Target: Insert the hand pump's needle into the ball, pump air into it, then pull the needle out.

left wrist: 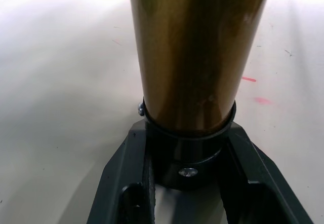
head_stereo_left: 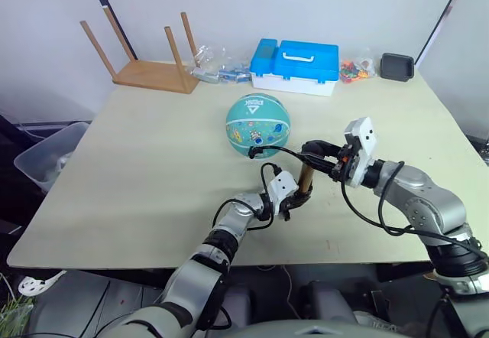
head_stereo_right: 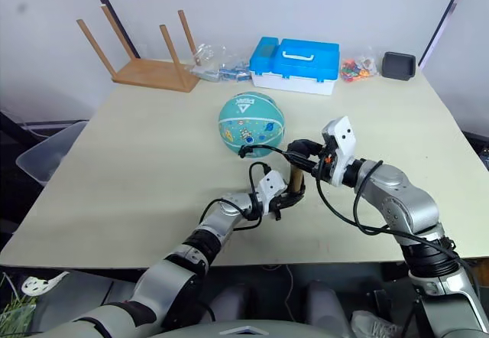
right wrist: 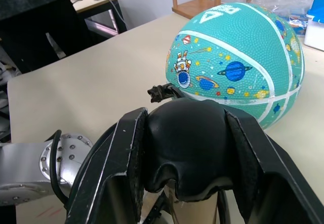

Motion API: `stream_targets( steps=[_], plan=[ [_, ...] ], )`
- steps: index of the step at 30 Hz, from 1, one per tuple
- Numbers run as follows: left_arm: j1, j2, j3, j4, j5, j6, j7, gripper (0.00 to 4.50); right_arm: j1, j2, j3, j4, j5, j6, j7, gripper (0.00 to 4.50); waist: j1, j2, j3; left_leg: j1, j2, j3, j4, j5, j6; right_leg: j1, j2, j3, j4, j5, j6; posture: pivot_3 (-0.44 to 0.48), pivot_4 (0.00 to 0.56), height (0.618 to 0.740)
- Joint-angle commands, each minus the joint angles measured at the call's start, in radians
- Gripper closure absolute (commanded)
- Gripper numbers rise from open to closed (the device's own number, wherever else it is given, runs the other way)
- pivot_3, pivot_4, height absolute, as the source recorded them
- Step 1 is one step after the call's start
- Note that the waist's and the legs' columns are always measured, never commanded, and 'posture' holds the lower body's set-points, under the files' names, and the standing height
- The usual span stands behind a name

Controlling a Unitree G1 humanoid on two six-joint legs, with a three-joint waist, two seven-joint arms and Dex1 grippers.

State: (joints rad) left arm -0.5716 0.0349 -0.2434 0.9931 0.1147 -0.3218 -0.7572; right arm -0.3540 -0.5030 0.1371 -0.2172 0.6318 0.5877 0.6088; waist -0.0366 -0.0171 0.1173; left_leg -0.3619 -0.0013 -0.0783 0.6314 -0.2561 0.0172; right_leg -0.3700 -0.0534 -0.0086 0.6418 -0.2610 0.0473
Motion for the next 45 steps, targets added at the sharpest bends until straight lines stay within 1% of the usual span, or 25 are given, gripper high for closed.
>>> stream_targets(
  steps=[1,6,7,10,16,18,20,22,24,26,31,33,34,35,39,40,42,45],
  plan=[
    [0.054,0.007,-0.025,0.061,0.023,0.043,-0.027,3.41,0.010,-0.034,-0.012,0.017,-0.028,0.115,-0.024,2.90,0.002,0.001,0.001,0.000,0.000,0.000,0.000,0.000,0.000,0.000,0.000,0.000,0.000,0.000,0.000,0.000,0.150,0.740],
    [0.052,0.003,-0.026,0.065,0.024,0.044,-0.027,3.41,-0.099,-0.092,-0.189,-0.126,0.121,0.237,-0.048,2.90,0.015,0.005,0.011,-0.004,-0.001,0.000,0.000,0.000,0.000,-0.002,-0.002,0.000,0.000,0.000,0.000,0.000,0.150,0.740],
    [0.051,0.002,-0.026,0.066,0.025,0.044,-0.028,3.41,-0.134,-0.111,-0.234,-0.151,0.174,0.278,-0.060,2.90,0.021,0.009,0.015,-0.006,-0.002,0.000,0.001,0.000,0.000,-0.004,-0.002,0.000,0.000,0.000,0.000,0.000,0.150,0.740],
    [0.051,0.000,-0.027,0.066,0.027,0.045,-0.032,3.41,-0.244,-0.174,-0.355,-0.192,0.336,0.393,-0.098,2.90,0.026,0.015,0.020,-0.017,-0.004,0.000,0.004,0.000,0.000,-0.013,-0.003,-0.001,0.000,0.003,-0.003,0.000,0.150,0.740],
    [0.053,-0.005,-0.030,0.063,0.027,0.046,-0.039,3.41,-0.390,-0.283,-0.473,-0.164,0.561,0.551,-0.184,2.90,0.032,0.014,0.026,-0.020,-0.007,-0.003,0.004,0.000,0.000,-0.013,-0.007,-0.003,0.000,0.003,-0.003,0.000,0.150,0.740],
    [0.053,-0.008,-0.031,0.061,0.027,0.045,-0.040,3.41,-0.432,-0.295,-0.494,-0.151,0.628,0.570,-0.223,2.90,0.030,0.013,0.029,-0.020,-0.008,-0.002,0.004,0.000,0.000,-0.013,-0.009,-0.003,0.000,0.003,-0.003,0.000,0.150,0.740],
    [0.054,-0.009,-0.031,0.060,0.027,0.045,-0.041,3.41,-0.438,-0.293,-0.493,-0.144,0.679,0.585,-0.274,2.90,0.030,0.013,0.029,-0.020,-0.009,-0.003,0.004,0.000,0.000,-0.013,-0.009,-0.003,0.000,0.003,-0.003,0.000,0.150,0.740],
    [0.054,-0.009,-0.032,0.060,0.027,0.045,-0.043,3.41,-0.373,-0.302,-0.446,-0.166,0.628,0.592,-0.268,2.90,0.030,0.012,0.029,-0.020,-0.009,-0.002,0.004,0.000,0.000,-0.013,-0.009,-0.004,0.000,0.003,-0.003,0.000,0.150,0.740],
    [0.054,-0.008,-0.032,0.058,0.027,0.047,-0.044,3.41,-0.257,-0.275,-0.366,-0.189,0.545,0.563,-0.244,2.90,0.029,0.010,0.027,-0.019,-0.009,-0.001,0.004,0.000,0.000,-0.011,-0.009,-0.004,0.000,0.003,-0.002,0.000,0.150,0.740],
    [0.053,-0.007,-0.032,0.057,0.026,0.049,-0.043,3.41,-0.172,-0.259,-0.279,-0.199,0.459,0.514,-0.212,2.90,0.024,0.009,0.022,-0.018,-0.009,0.000,0.004,0.000,0.000,-0.009,-0.009,-0.006,0.000,0.002,-0.001,0.000,0.150,0.740],
    [0.052,-0.004,-0.030,0.056,0.023,0.051,-0.039,3.41,-0.068,-0.180,-0.134,-0.158,0.312,0.402,-0.158,2.90,0.019,0.007,0.016,-0.015,-0.008,-0.001,0.004,0.000,0.000,-0.008,-0.008,-0.004,0.000,0.000,0.003,0.000,0.150,0.740],
    [0.054,-0.004,-0.030,0.053,0.023,0.051,-0.036,3.41,-0.019,-0.118,-0.038,-0.092,0.220,0.336,-0.136,2.90,0.018,0.007,0.013,-0.015,-0.007,-0.001,0.004,0.000,0.000,-0.008,-0.007,-0.004,0.000,0.000,0.003,0.000,0.150,0.740],
    [0.056,-0.004,-0.030,0.051,0.022,0.052,-0.035,3.41,0.001,-0.092,-0.005,-0.062,0.187,0.312,-0.125,2.90,0.017,0.003,0.008,-0.014,-0.006,-0.001,0.004,0.000,0.000,-0.008,-0.006,-0.004,0.000,0.000,0.003,0.000,0.150,0.740],
    [0.058,-0.005,-0.028,0.049,0.021,0.052,-0.033,3.41,0.017,-0.064,0.023,-0.031,0.154,0.287,-0.111,2.90,0.017,0.003,0.007,-0.013,-0.005,-0.001,0.004,0.000,0.000,-0.007,-0.004,-0.004,0.000,-0.001,0.003,0.000,0.150,0.740],
    [0.067,-0.005,-0.027,0.038,0.020,0.053,-0.032,3.41,0.058,-0.025,0.154,0.092,-0.019,0.182,-0.045,2.90,0.013,0.000,0.002,-0.010,-0.004,-0.002,0.003,0.000,0.000,-0.006,-0.003,-0.002,0.000,-0.001,0.002,0.000,0.150,0.740],
    [0.069,-0.003,-0.026,0.035,0.021,0.053,-0.033,3.41,0.061,-0.020,0.159,0.108,-0.038,0.168,-0.032,2.90,0.013,0.001,0.001,-0.005,-0.004,-0.001,0.002,0.000,0.000,-0.003,-0.003,-0.001,0.000,-0.001,0.002,0.000,0.150,0.740],
    [0.070,0.002,-0.024,0.032,0.020,0.054,-0.035,3.41,0.054,-0.023,0.126,0.102,-0.045,0.157,-0.016,2.90,0.009,-0.001,-0.001,0.000,-0.004,0.000,0.000,0.000,0.000,0.000,-0.003,0.000,0.000,-0.002,0.001,0.000,0.150,0.740],
    [0.070,0.007,-0.023,0.034,0.020,0.054,-0.035,3.41,0.020,-0.054,0.042,0.051,-0.017,0.173,0.000,2.90,0.007,0.000,0.000,0.001,-0.002,-0.002,0.000,0.000,0.000,0.001,-0.002,-0.001,0.000,-0.002,0.001,0.000,0.150,0.740]
  ],
)
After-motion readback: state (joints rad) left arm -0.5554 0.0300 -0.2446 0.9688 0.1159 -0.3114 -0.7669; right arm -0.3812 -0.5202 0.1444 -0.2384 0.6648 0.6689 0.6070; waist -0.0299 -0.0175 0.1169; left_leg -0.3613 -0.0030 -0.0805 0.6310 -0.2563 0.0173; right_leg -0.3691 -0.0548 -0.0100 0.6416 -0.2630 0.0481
